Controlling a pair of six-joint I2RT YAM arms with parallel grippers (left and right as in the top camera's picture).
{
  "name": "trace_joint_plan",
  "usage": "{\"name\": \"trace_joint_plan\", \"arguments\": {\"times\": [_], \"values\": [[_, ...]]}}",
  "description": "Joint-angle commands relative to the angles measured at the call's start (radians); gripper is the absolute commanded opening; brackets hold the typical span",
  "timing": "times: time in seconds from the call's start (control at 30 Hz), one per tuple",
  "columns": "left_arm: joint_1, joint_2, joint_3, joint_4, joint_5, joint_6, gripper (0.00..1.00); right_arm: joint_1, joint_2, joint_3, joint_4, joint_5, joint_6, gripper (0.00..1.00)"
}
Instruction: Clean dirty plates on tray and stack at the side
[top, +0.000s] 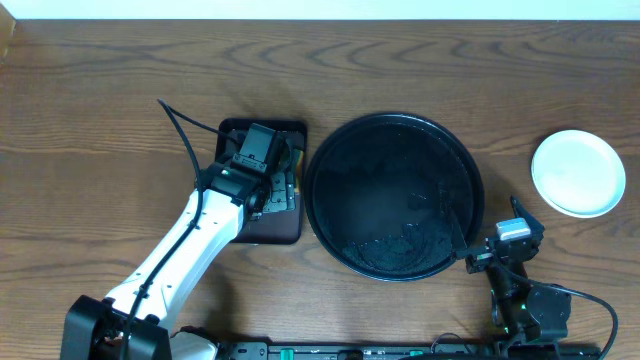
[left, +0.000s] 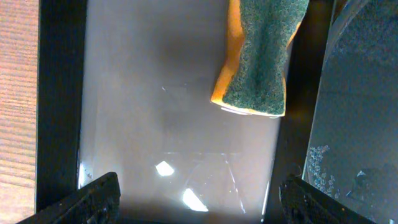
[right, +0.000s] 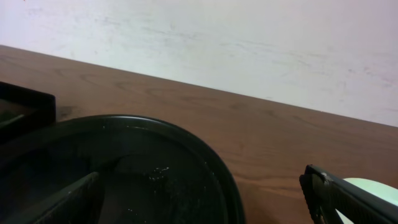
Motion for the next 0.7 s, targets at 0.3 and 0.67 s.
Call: {"name": "trace_joint_plan", "arguments": {"times": [0.3, 0.67], "values": [[0.041, -0.525, -0.002, 0.084, -0.219, 0.010, 0.83, -0.009, 0.000, -0.001, -0.004, 0.002, 0.014, 0.99], [0.311, -1.149, -0.213, -0.018, -0.195, 0.002, 0.83, -0.009, 0.000, -0.001, -0.004, 0.002, 0.014, 0.99]]}}
